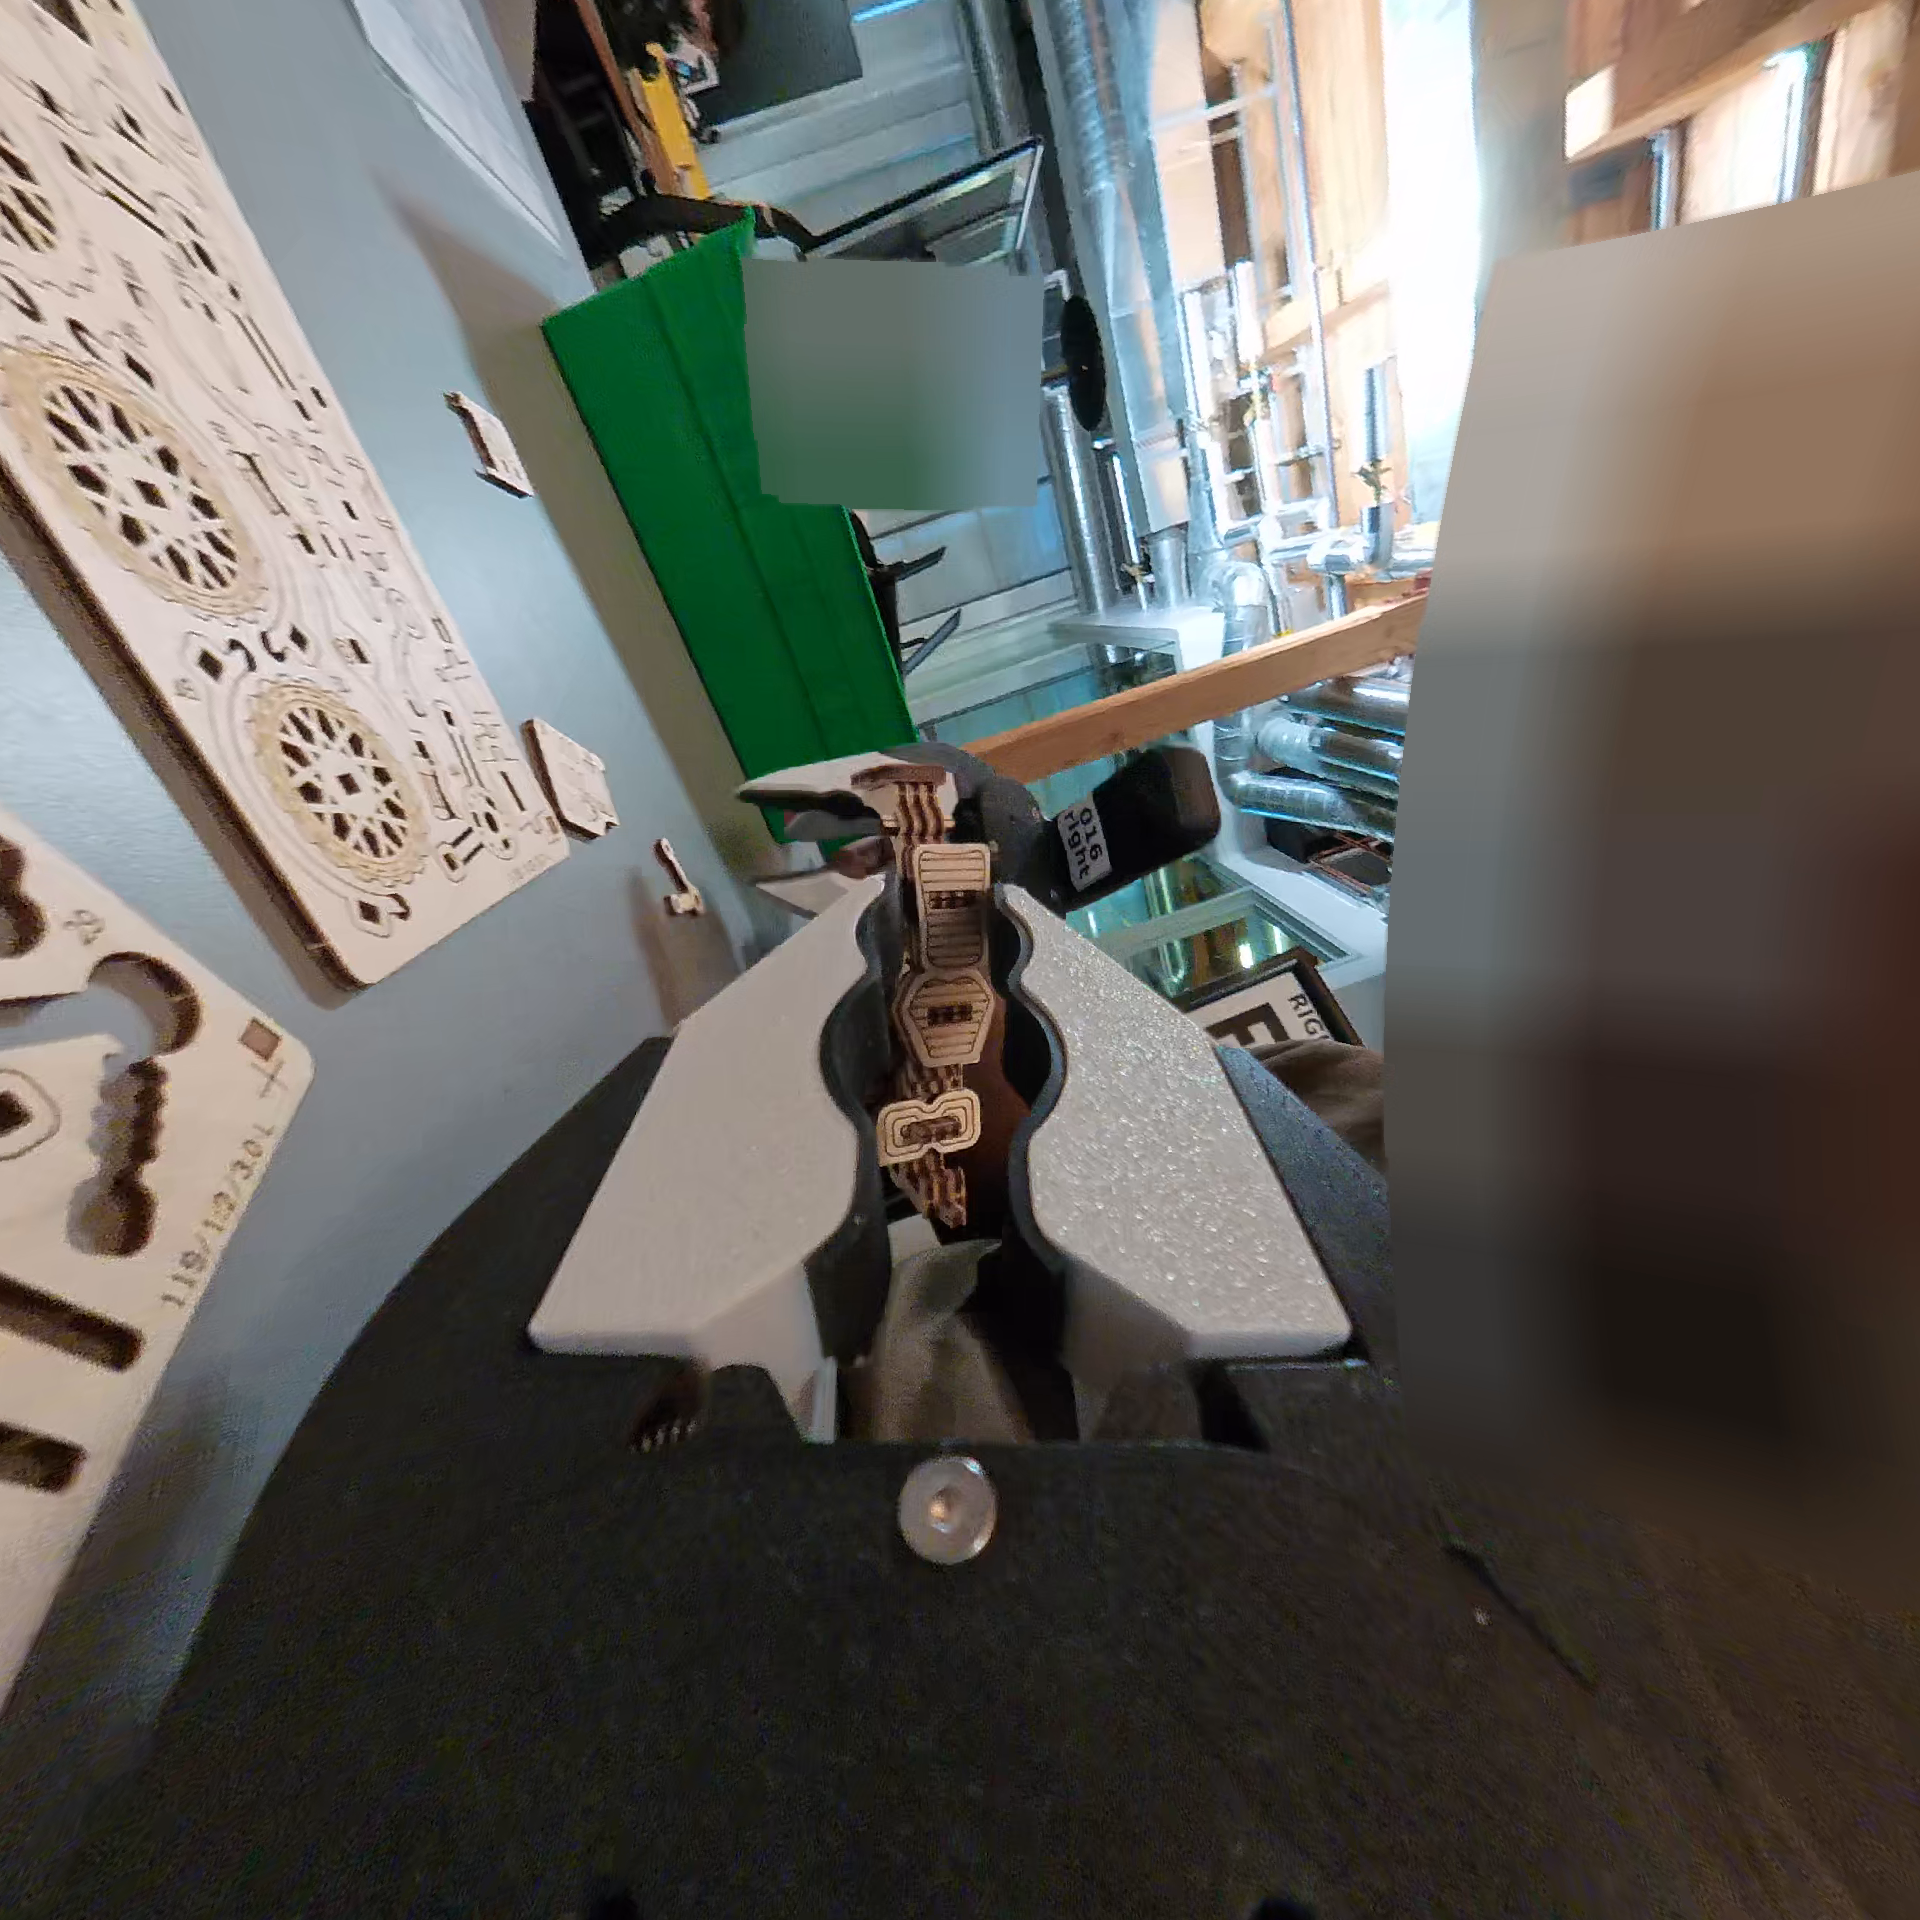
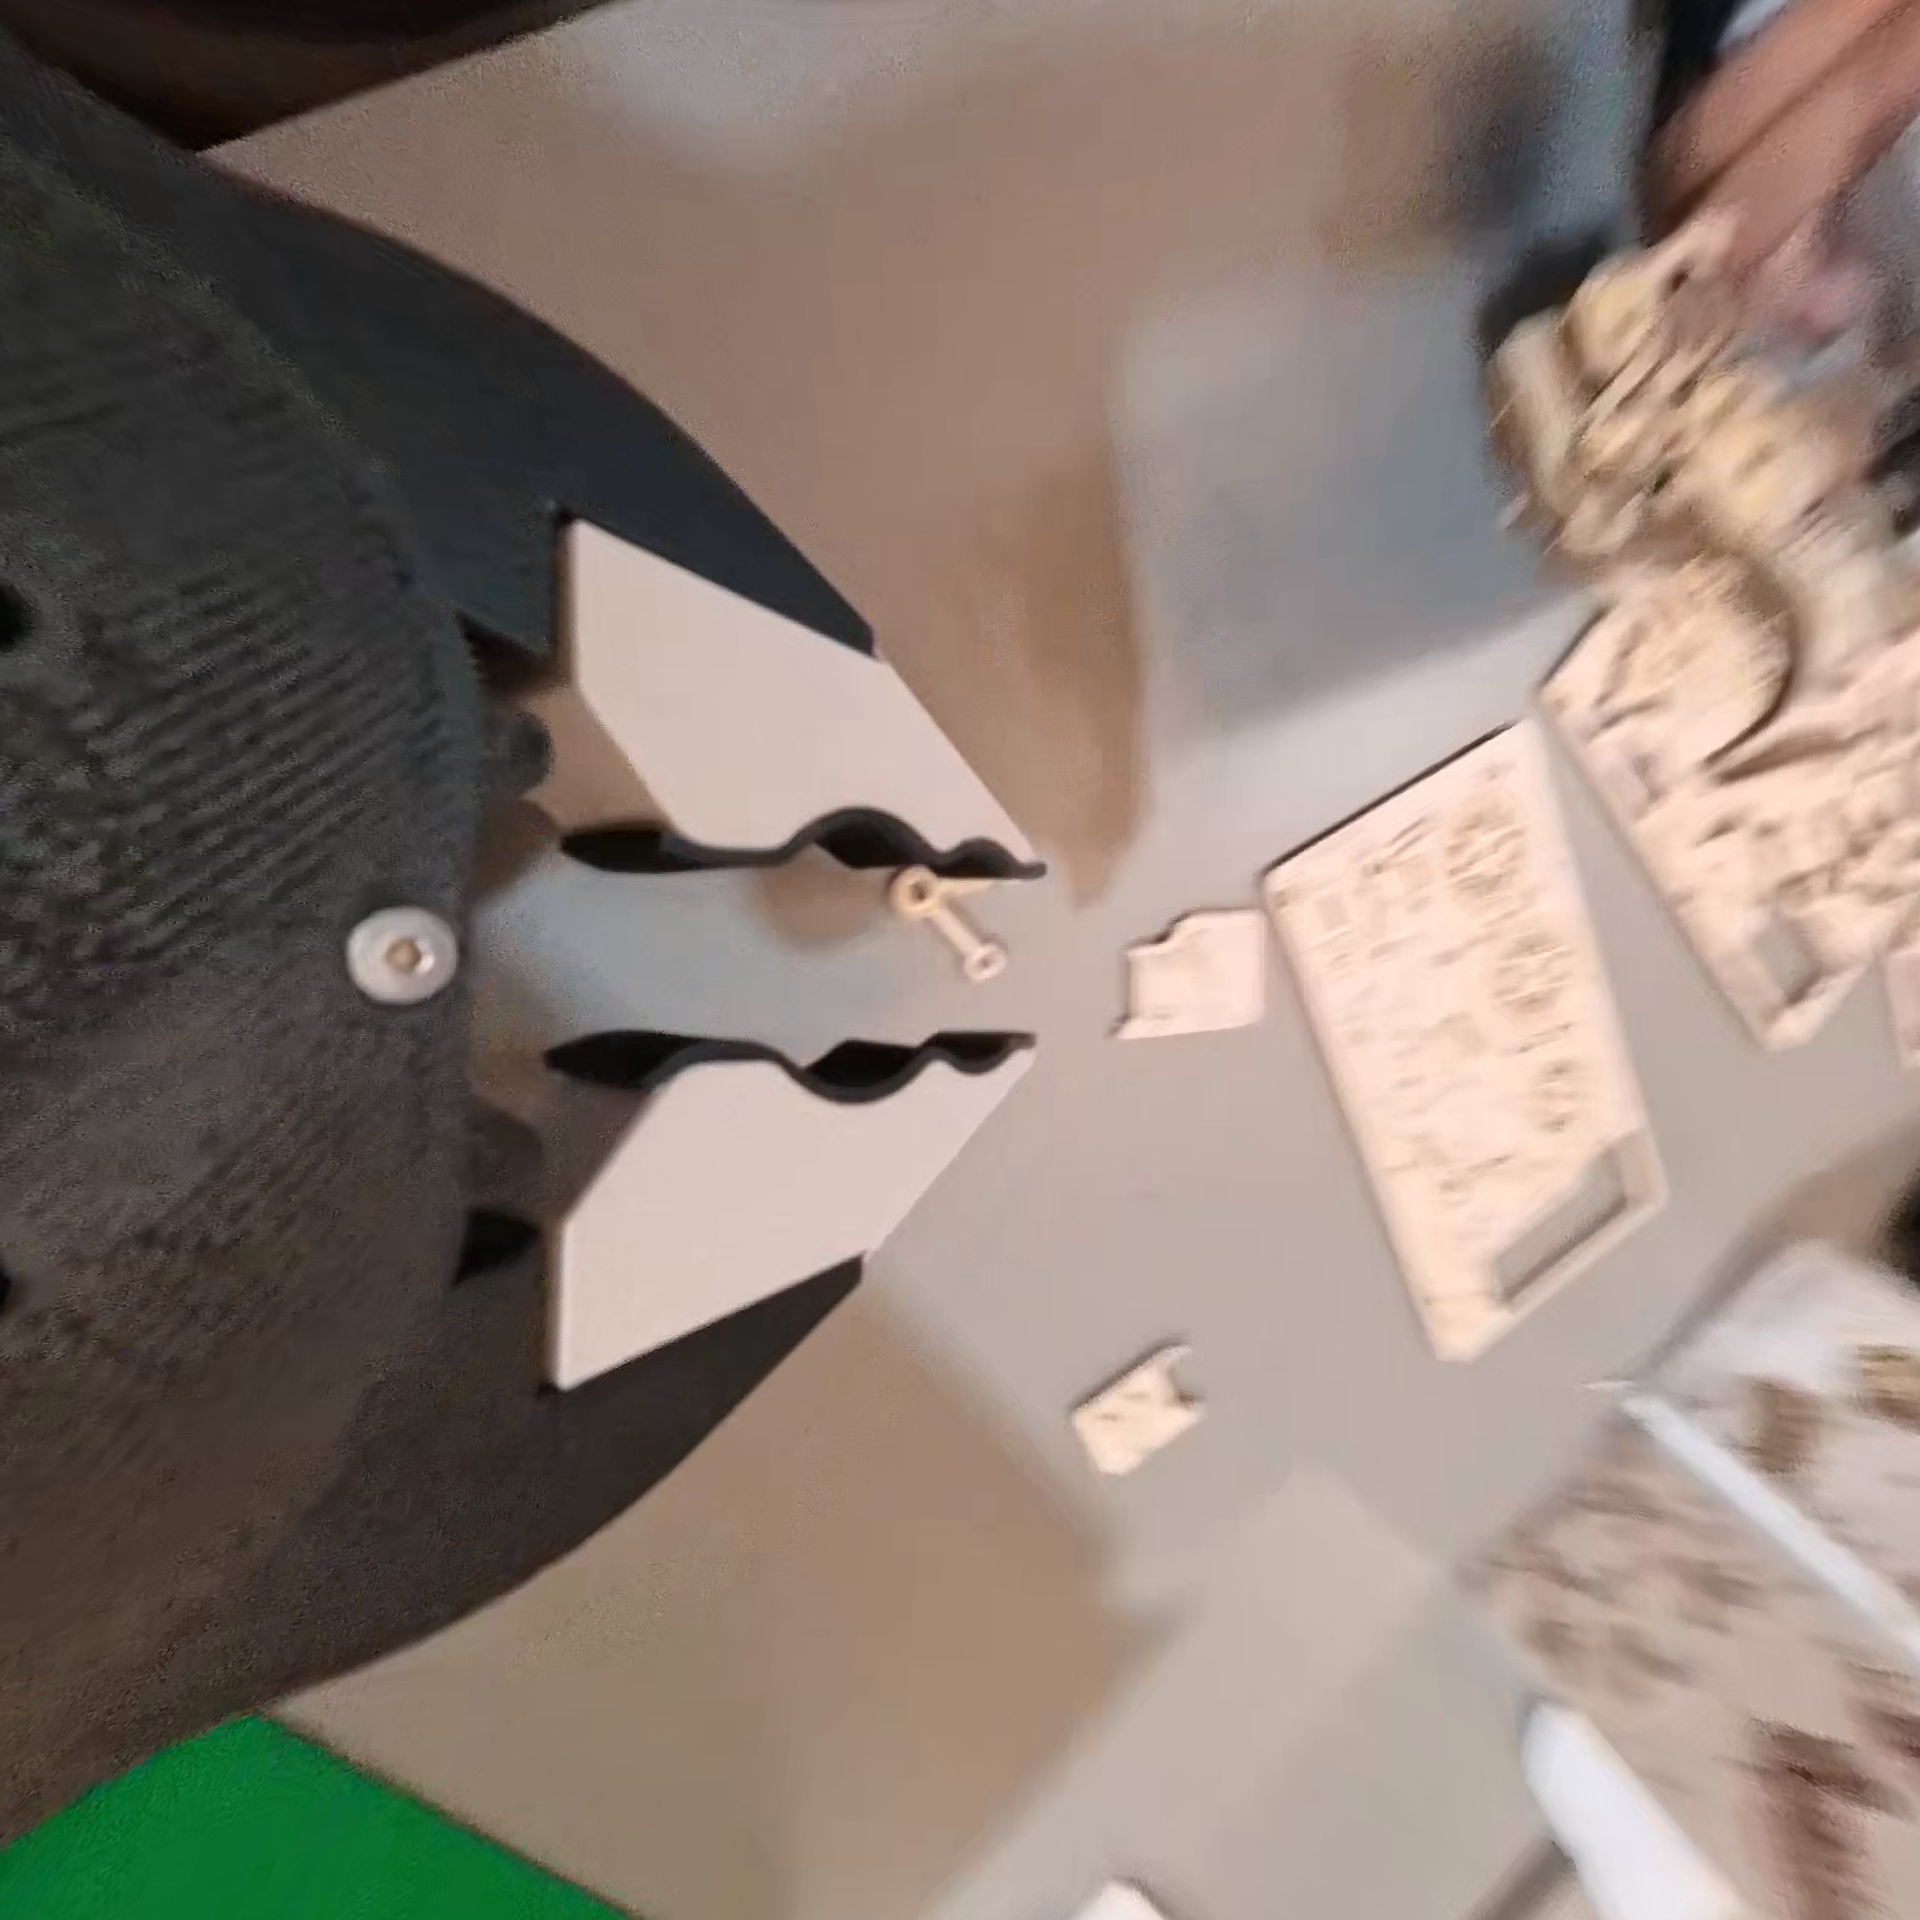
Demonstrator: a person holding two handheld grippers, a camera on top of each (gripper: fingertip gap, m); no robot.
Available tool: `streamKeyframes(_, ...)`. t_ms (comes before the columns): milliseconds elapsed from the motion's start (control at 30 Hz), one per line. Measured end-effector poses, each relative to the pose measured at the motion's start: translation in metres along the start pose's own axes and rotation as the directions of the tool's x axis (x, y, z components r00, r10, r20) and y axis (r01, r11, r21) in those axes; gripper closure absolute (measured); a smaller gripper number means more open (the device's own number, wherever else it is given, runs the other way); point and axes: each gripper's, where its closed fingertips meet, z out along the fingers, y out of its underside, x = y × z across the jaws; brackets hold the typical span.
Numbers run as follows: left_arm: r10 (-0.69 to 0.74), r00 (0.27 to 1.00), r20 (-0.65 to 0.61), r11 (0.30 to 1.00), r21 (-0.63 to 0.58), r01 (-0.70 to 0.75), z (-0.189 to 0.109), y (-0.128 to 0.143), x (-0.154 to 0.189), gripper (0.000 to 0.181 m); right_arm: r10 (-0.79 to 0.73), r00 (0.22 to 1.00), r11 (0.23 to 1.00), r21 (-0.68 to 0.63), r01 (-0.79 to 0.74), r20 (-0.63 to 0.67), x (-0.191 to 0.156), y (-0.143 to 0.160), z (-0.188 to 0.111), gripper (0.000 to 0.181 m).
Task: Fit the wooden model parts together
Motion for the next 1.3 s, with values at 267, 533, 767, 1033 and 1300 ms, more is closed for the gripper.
streamKeyframes(267, 0.006, 0.998, 0.067, 1.0, -0.004, -0.006, -0.001, 0.0, -0.012, 0.17, 0.13, 0.99, 0.985, -0.122, -0.124, 0.049, -0.008, 0.017, 0.002, 0.161)
streamKeyframes(533, 0.053, 0.99, 0.129, 0.998, -0.053, -0.046, 0.005, 0.008, -0.02, 0.17, 0.124, 0.99, 0.981, -0.16, -0.112, 0.067, -0.012, 0.027, 0.011, 0.173)
streamKeyframes(767, 0.054, 0.989, 0.139, 0.996, -0.084, -0.043, 0.011, 0.016, -0.023, 0.169, -0.164, 0.985, 0.976, 0.151, 0.154, 0.055, -0.041, -0.042, 0.002, 0.173)
streamKeyframes(1033, 0.082, 0.987, 0.141, 0.987, -0.151, -0.061, 0.02, 0.031, -0.023, 0.169, -0.23, 0.972, 0.957, 0.192, 0.219, 0.038, -0.062, -0.055, 0.008, 0.173)
streamKeyframes(1300, 0.067, 0.991, 0.114, 0.985, -0.164, -0.048, 0.028, 0.039, -0.021, 0.169, -0.103, 0.992, 0.975, 0.205, 0.088, 0.066, -0.059, -0.059, 0.01, 0.173)
